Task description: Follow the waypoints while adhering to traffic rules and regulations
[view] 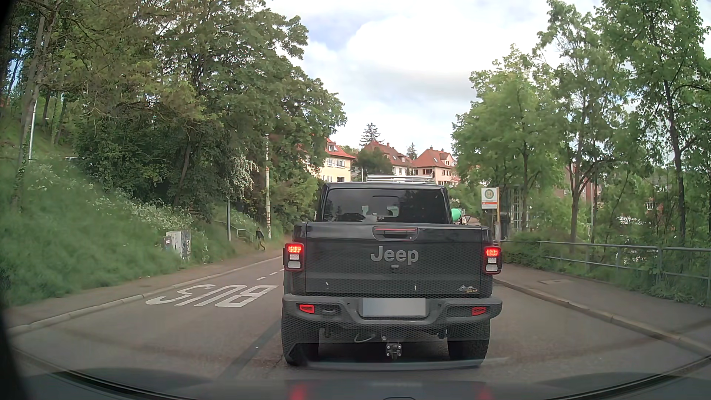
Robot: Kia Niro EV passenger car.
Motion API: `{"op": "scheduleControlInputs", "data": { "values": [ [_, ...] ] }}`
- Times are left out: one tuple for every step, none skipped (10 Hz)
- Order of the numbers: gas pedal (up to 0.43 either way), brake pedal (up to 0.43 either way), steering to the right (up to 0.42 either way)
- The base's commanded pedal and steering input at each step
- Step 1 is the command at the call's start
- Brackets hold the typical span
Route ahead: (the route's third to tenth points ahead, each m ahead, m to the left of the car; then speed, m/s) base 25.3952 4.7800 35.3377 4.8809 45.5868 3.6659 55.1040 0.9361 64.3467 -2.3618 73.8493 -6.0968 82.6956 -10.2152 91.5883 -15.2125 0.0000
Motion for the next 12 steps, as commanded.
{"op": "scheduleControlInputs", "data": {
  "values": [
    [0.0,0.0,0.0],
    [0.0,0.0,-0.001],
    [0.0,0.0,-0.001],
    [0.0,0.0,0.0],
    [0.0,0.0,0.0],
    [0.0,0.0,-0.001],
    [0.0,0.0,-0.001],
    [0.0,0.0,0.0],
    [0.0,0.0,0.0],
    [0.0,0.0,-0.001],
    [0.0,0.0,0.0],
    [0.0,0.0,0.0]
  ]
}}
